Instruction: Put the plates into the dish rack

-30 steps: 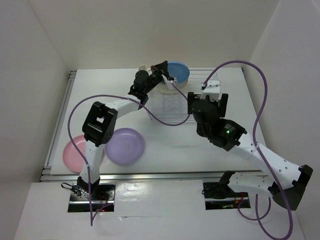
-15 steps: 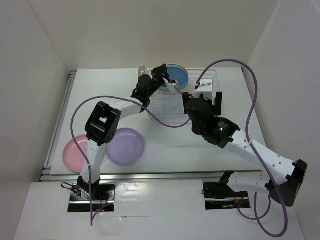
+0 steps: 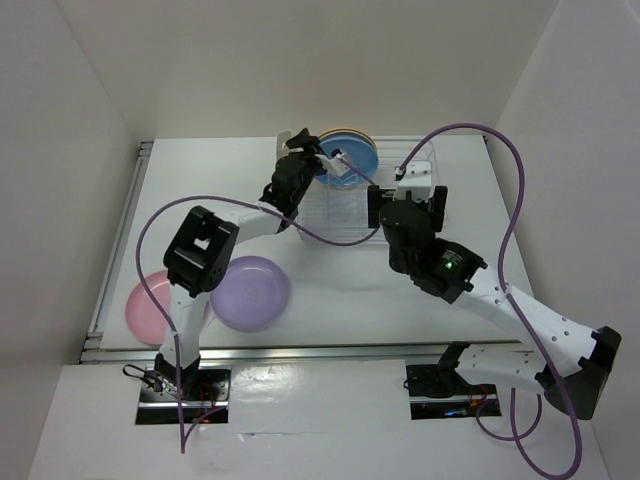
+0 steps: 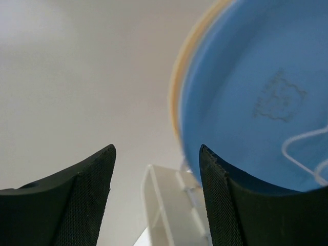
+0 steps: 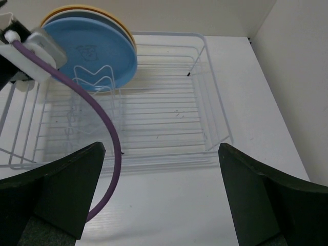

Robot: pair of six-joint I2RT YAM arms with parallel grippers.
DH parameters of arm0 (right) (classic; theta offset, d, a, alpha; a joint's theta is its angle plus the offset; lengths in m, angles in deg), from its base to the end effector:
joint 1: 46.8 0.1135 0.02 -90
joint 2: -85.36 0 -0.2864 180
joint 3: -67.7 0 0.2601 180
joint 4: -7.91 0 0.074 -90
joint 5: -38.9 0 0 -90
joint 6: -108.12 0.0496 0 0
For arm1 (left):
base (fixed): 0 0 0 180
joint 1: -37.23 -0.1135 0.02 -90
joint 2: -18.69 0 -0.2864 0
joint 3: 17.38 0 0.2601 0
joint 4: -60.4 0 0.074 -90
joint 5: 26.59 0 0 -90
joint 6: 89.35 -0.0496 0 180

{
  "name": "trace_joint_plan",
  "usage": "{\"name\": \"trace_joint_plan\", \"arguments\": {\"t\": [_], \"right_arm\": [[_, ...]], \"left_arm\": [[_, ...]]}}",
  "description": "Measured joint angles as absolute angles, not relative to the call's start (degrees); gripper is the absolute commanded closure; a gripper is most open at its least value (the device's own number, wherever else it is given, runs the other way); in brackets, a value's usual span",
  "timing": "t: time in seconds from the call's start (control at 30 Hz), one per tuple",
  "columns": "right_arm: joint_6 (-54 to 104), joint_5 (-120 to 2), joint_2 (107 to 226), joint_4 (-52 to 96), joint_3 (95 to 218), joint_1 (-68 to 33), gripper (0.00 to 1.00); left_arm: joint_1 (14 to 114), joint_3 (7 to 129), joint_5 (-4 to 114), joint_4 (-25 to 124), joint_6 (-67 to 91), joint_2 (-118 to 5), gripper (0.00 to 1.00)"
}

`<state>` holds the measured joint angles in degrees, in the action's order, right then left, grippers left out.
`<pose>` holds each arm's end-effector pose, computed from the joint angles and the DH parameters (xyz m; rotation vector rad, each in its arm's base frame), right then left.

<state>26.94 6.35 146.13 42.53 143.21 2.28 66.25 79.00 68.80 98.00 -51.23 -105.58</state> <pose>0.1799 0.1437 0.3954 0.0279 1.7602 -0.2298 0.4681 -0.2544 0.2493 0.8558 1.1252 0.3967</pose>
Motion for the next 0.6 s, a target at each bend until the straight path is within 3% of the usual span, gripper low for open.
{"name": "trace_joint_plan", "arguments": {"t": [0.2, 0.4, 0.6], "right_arm": [[24.54, 3.34, 144.93, 36.32, 138.67, 2.2, 0.0], [20.25, -4.27, 143.73, 19.38, 136.46, 3.03, 0.0], [18.0, -9.88, 143.36, 11.75, 134.67, 3.57, 0.0]], "left_arm": [[69.57, 79.75, 81.02, 89.48, -46.4, -94.24, 0.27], [73.15, 79.94, 90.68, 65.52, -34.44, -78.74, 0.27], [66.93, 72.14, 89.98, 38.94, -21.72, -71.49, 0.28]]}}
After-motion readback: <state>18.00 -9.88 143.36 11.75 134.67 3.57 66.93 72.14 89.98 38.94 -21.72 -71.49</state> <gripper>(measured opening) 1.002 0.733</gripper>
